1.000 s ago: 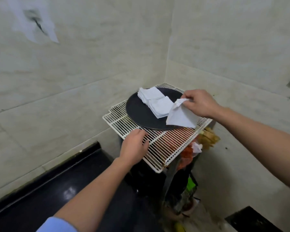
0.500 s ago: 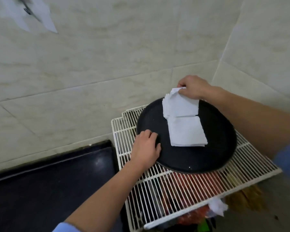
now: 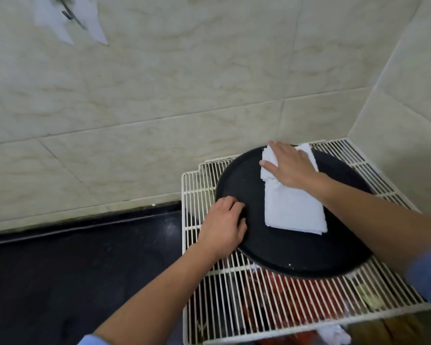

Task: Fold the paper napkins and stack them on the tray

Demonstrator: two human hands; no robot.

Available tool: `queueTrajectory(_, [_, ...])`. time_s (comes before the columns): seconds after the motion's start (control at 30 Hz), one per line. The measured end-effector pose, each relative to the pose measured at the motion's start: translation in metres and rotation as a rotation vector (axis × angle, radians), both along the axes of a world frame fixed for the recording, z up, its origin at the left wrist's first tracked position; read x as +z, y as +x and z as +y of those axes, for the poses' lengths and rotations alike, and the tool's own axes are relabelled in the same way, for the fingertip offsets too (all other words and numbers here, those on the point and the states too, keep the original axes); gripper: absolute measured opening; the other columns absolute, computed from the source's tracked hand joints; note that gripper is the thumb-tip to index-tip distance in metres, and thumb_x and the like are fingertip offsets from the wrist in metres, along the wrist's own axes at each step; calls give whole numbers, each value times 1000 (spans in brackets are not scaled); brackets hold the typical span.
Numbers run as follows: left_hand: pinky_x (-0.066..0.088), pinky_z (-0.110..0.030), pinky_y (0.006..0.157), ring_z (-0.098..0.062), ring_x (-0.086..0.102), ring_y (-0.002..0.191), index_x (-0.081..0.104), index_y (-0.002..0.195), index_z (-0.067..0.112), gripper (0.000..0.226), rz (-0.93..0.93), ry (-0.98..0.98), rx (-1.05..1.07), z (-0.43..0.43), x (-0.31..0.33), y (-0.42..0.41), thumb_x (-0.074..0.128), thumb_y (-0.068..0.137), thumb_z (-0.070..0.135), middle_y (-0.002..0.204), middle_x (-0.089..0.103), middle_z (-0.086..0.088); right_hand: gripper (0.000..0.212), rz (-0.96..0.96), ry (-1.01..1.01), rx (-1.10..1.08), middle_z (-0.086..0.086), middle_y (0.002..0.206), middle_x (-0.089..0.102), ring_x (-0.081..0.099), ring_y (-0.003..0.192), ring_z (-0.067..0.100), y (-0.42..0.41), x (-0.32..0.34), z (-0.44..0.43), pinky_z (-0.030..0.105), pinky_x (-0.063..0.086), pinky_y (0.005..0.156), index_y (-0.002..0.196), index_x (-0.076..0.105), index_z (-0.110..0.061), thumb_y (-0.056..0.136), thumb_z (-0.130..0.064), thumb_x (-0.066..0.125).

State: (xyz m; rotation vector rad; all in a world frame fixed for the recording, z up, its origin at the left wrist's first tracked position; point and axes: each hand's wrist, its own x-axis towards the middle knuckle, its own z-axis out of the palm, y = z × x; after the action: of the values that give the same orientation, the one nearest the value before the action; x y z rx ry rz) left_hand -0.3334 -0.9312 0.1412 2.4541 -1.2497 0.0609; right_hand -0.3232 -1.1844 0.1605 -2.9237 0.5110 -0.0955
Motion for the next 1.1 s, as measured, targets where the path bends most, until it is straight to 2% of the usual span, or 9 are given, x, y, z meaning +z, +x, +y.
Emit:
queueTrajectory(0.2, [40, -35, 101, -20, 45, 116, 54, 126, 15, 39, -26, -41, -3, 17, 15, -6, 54, 90, 29, 125, 51, -2, 75, 115, 68, -48, 4, 160, 15, 13, 147, 23, 0, 11, 6, 51, 18, 113, 153, 10, -21, 94, -65, 25])
queueTrajectory(0.3, [42, -36, 98, -19, 49, 111, 57, 123, 14, 36, -64, -82, 59, 53, 24, -8, 56, 89, 27, 120, 54, -2, 68, -2, 48, -81, 10, 155, 28, 24, 142, 30, -1, 30, 24, 52, 27, 110, 148, 28, -18, 95, -60, 31])
queueTrajectory(0.43, [46, -35, 86, -21, 53, 103, 58, 119, 15, 32, -55, -43, 178, 138, 26, -11, 54, 89, 27, 113, 57, -1, 48, -183, -59, -12, 15, 132, 53, 48, 121, 36, 2, 62, 97, 47, 39, 98, 131, 52, -14, 96, -45, 42])
queueTrajectory(0.67, [50, -36, 74, -23, 60, 91, 58, 104, 20, 21, 74, 108, 447, 353, 9, -44, 50, 89, 33, 99, 64, 2, 36, -256, 11, 258, 9, 114, 68, 61, 103, 33, -14, 59, 317, 38, 50, 83, 118, 63, -20, 89, -36, 49])
queueTrajectory(0.83, [48, -34, 74, -24, 61, 94, 59, 102, 23, 19, 119, 180, 672, 522, -4, -92, 50, 88, 33, 102, 66, 3, 25, -158, 12, 541, 6, 105, 69, 63, 97, 32, -33, 29, 501, 35, 49, 75, 107, 64, -23, 91, -38, 51])
queueTrajectory(1.0, [47, -35, 75, -26, 60, 98, 58, 98, 22, 16, 135, 211, 949, 673, -8, -153, 49, 89, 32, 103, 67, -1, 24, -82, -8, 829, -2, 104, 68, 63, 91, 26, -44, 6, 667, 36, 50, 72, 107, 62, -28, 91, -40, 47])
queueTrajectory(1.1, [50, -35, 76, -27, 61, 99, 60, 107, 22, 24, 186, 197, 1128, 749, -17, -193, 50, 88, 31, 107, 68, -4, 25, -44, -22, 990, -2, 103, 67, 63, 90, 25, -48, -2, 756, 35, 49, 72, 108, 61, -28, 91, -40, 46])
